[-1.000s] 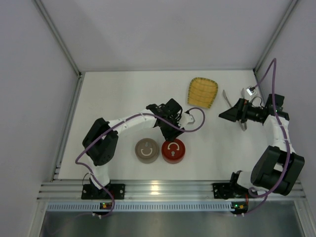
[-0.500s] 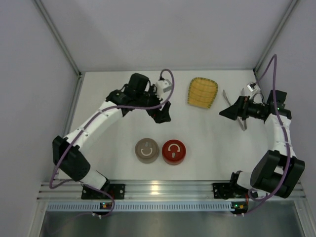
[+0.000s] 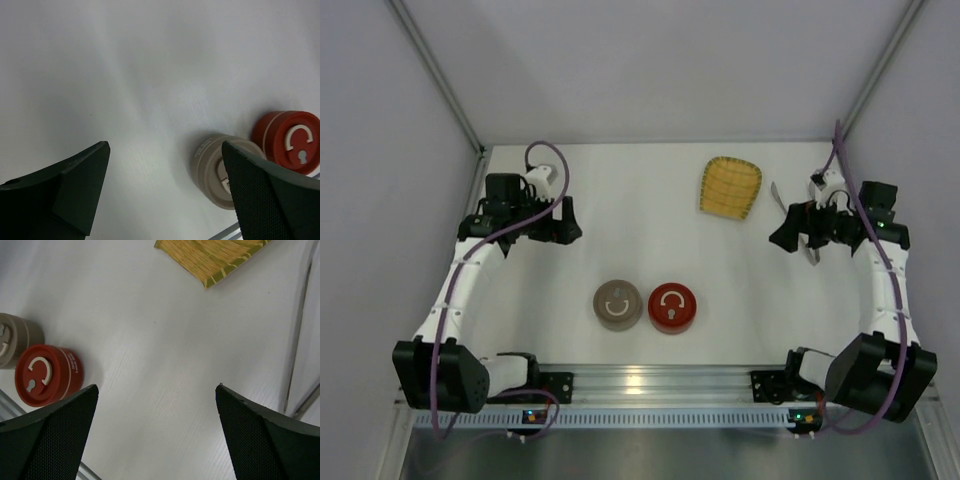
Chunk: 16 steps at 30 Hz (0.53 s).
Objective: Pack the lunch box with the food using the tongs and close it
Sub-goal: Reset both arms
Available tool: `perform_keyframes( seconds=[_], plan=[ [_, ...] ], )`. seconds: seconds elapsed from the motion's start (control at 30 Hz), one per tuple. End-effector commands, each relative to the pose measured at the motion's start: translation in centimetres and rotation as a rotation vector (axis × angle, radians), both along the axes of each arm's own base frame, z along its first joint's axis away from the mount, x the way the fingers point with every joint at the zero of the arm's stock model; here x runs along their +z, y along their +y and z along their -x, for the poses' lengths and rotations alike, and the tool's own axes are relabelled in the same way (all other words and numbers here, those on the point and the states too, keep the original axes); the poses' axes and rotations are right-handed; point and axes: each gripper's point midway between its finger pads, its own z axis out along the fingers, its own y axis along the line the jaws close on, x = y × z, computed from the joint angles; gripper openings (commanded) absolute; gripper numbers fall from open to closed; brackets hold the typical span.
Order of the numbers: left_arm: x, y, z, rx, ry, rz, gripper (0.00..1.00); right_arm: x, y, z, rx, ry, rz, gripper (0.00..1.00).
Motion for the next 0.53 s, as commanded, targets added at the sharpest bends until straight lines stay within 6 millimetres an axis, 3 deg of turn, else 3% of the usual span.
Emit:
perform_keyframes(
  seconds=[0.0, 0.1, 0.33, 0.5],
  plan=[
    [0.3, 3.6, 0.4, 0.107, -0.068, -0.139, 0.98, -0.7, -1.6, 0.5, -0.031, -0.032, 0.165, 0.99],
    [0.1, 5.5, 0.8, 0.190, -0.097, -0.199, 0.98, -2.1, -2.3, 1.3, -0.050, -0.021, 0.220, 0.99],
    [-2.9, 6.7, 1.6, 0.231, -0.052, -0.249, 0.98, -3.1, -2.9, 1.9, -0.131, -0.046, 0.241, 0.99],
    [-3.2, 6.6, 1.6, 0.223, -0.041, -0.252, 0.98, -3.7, -3.4, 2.1, -0.163, -0.032, 0.264, 0.99]
  ],
)
